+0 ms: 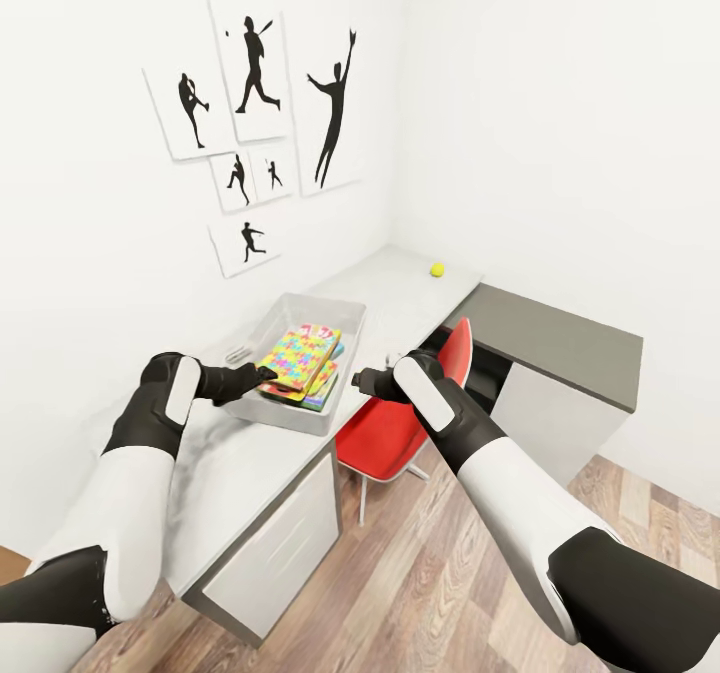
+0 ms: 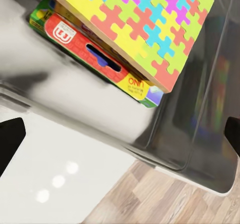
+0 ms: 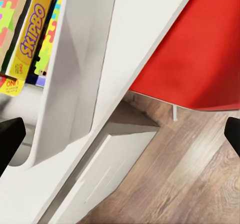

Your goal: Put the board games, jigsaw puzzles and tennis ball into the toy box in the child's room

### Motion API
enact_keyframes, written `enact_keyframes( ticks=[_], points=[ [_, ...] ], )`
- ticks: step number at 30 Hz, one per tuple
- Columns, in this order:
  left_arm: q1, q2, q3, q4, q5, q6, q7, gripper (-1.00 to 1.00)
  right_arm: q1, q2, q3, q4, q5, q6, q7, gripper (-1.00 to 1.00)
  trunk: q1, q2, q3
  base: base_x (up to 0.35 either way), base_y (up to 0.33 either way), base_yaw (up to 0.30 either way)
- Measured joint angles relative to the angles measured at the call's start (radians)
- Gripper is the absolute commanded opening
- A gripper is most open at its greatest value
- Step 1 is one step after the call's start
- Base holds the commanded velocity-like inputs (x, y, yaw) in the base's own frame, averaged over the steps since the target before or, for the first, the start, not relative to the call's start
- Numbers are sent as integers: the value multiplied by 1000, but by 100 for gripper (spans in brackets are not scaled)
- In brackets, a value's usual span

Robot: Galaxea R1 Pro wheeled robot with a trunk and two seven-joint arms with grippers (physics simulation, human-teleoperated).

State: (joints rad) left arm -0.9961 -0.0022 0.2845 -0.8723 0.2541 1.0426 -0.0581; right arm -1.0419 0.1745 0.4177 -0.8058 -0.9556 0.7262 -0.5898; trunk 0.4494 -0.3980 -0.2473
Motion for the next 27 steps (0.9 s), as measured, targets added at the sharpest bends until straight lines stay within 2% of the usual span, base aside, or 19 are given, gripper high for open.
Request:
enact_keyframes(
  ticks=[15, 27],
  points=[
    [0, 38, 0, 0, 0, 0, 0, 100, 0, 0, 1, 0, 1, -2, 0, 100, 0, 0, 1, 0, 0, -4],
    [0, 48, 0, 0, 0, 0, 0, 100, 0, 0, 1, 0, 1, -2, 0, 100, 0, 0, 1, 0, 0, 0]
  ],
)
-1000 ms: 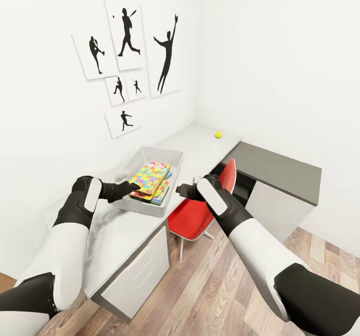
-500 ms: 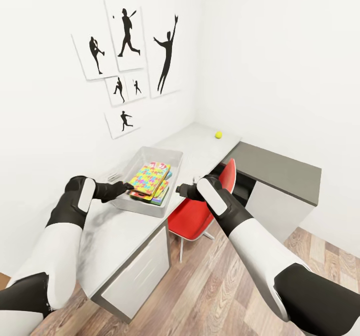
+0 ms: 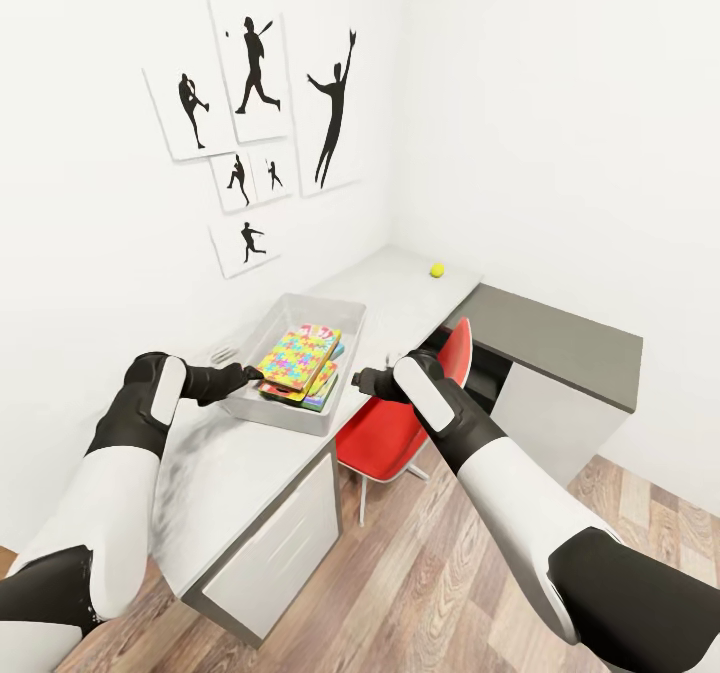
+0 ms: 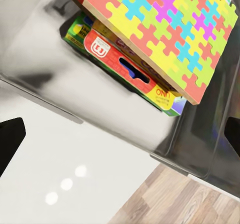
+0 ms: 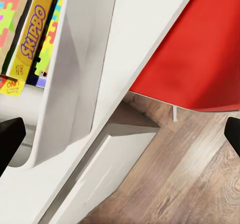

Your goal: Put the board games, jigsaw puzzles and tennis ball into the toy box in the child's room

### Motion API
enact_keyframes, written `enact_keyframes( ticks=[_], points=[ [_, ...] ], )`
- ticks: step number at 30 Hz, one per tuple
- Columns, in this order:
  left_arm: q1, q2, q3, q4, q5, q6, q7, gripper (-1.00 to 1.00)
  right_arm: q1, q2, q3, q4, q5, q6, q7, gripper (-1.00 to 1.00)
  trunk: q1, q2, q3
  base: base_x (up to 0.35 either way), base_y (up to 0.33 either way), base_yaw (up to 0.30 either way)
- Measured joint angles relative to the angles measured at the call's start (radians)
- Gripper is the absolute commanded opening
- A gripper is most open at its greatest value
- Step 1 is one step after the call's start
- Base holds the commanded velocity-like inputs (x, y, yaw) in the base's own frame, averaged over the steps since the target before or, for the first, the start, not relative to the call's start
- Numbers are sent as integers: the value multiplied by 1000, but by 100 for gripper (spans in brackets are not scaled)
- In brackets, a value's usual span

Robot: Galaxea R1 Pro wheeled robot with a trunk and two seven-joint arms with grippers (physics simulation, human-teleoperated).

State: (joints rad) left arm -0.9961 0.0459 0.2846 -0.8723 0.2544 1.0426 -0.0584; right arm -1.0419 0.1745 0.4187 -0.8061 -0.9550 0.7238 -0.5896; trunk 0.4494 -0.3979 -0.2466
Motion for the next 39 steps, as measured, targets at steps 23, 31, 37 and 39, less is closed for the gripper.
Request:
enact_keyframes(
  ticks=[23, 31, 37, 39],
  points=[
    [0, 25, 0, 0, 2, 0, -1, 100, 0, 0, 0, 0, 0, -2, 0, 100, 0, 0, 7, 0, 0, 0],
    [0, 29, 0, 0, 2, 0, -1, 100, 0, 0, 0, 0, 0, -2, 0, 100, 0, 0, 20, 0, 0, 0],
    [-1, 29, 0, 0, 2, 0, -1, 100, 0, 0, 0, 0, 0, -2, 0, 100, 0, 0, 30, 0, 0, 0],
    [0, 29, 0, 0, 1, 0, -1, 100, 0, 0, 0, 0, 0, -2, 0, 100, 0, 0, 33, 0, 0, 0]
  ],
)
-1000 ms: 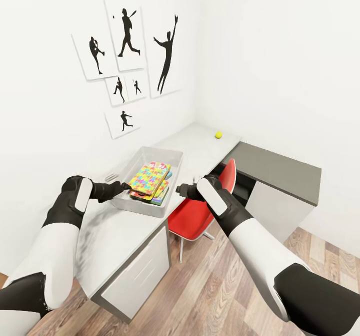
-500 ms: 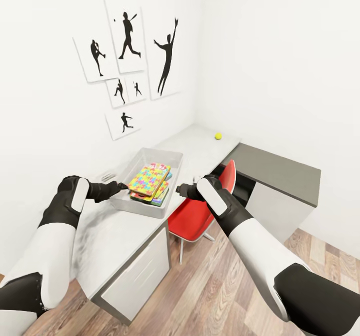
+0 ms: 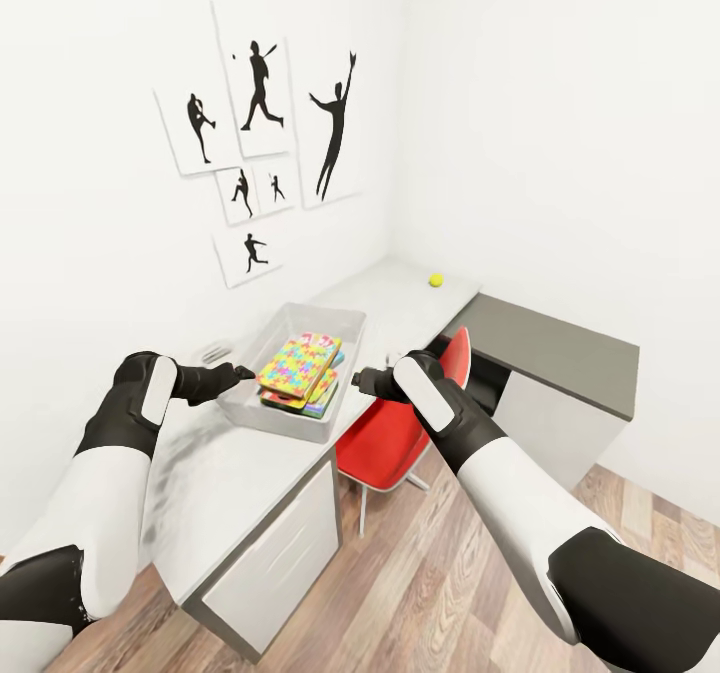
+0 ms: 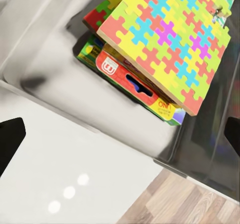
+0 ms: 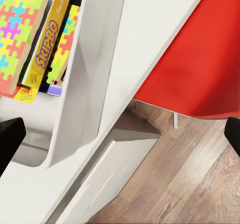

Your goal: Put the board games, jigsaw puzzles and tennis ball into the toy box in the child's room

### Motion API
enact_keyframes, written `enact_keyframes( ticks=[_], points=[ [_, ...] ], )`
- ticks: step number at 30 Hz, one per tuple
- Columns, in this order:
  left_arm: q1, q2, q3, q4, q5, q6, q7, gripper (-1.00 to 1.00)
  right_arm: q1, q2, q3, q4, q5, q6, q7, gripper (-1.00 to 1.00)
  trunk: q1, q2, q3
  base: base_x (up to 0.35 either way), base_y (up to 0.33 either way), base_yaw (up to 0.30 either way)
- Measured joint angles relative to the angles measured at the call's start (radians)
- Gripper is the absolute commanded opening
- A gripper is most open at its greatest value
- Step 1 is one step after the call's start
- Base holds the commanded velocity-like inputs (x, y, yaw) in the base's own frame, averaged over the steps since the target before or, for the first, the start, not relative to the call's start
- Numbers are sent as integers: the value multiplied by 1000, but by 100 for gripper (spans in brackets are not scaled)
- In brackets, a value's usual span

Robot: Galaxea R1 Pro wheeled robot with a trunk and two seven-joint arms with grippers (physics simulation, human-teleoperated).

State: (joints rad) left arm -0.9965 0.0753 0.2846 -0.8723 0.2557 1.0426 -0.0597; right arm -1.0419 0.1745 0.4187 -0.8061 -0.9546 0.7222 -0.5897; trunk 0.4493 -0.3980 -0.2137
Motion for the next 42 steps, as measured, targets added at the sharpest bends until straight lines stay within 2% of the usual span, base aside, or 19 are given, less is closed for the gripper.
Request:
enact_keyframes(
  ticks=[14, 23, 42],
  points=[
    [0, 0, 0, 1, -1, 0, 0, 100, 0, 0, 0, 0, -1, -1, 0, 100, 0, 0, 23, -17, 0, 0],
    [0, 0, 0, 3, -1, 0, 0, 100, 0, 0, 1, 0, -1, -24, 0, 100, 1, 0, 37, -218, 0, 0],
    [0, 0, 0, 3, -1, 0, 0, 100, 0, 0, 2, 0, -2, -46, 0, 100, 0, 0, 41, -38, 0, -1]
  ],
)
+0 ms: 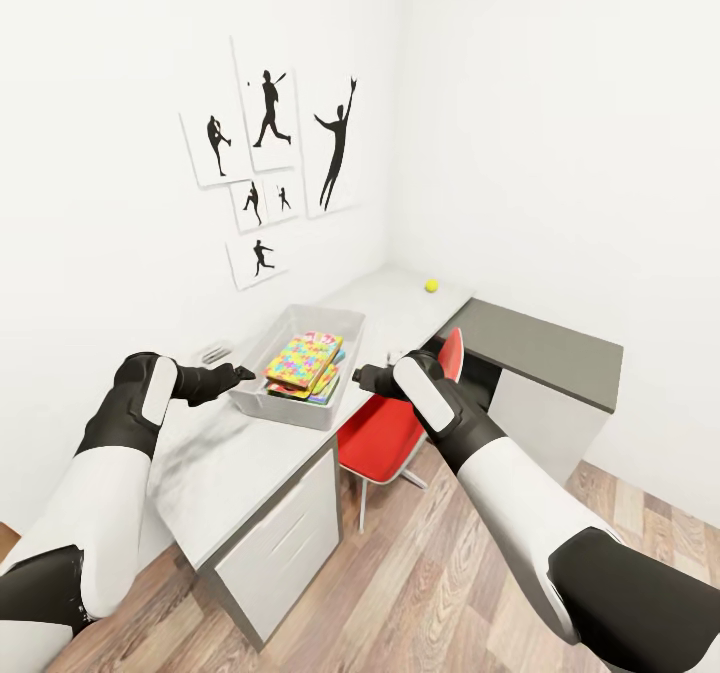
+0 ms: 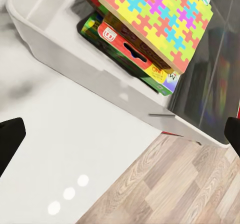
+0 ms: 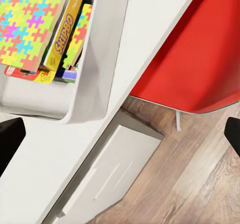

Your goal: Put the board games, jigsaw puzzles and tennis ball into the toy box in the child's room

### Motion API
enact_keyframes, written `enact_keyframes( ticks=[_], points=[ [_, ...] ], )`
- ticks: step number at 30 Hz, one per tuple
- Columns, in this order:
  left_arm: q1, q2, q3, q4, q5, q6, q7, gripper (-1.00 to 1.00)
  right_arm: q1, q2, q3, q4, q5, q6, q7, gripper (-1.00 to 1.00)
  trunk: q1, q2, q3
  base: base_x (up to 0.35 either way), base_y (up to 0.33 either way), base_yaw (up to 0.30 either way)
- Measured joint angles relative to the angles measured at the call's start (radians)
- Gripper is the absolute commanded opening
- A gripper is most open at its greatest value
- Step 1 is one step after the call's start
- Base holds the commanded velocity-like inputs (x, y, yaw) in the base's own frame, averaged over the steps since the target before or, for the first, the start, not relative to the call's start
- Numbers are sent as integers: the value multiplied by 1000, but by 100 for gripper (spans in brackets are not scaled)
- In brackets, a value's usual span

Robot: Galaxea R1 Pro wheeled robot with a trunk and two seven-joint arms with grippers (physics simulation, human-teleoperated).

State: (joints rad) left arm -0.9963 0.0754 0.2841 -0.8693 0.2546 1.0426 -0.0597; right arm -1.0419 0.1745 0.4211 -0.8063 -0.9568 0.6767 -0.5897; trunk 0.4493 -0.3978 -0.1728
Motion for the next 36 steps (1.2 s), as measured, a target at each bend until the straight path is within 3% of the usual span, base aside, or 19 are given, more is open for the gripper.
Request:
enact_keyframes(
  ticks=[28, 36],
  points=[
    [0, 0, 0, 0, 0, 0, 0, 100, 0, 0, 0, -14, 0, 2, 0, 100, 0, 0, 24, -21, 0, -204],
    [0, 0, -1, 0, 0, 0, 0, 100, 0, 0, 0, -14, 0, 1, 0, 100, 0, 0, 26, 0, 0, -31]
  ],
)
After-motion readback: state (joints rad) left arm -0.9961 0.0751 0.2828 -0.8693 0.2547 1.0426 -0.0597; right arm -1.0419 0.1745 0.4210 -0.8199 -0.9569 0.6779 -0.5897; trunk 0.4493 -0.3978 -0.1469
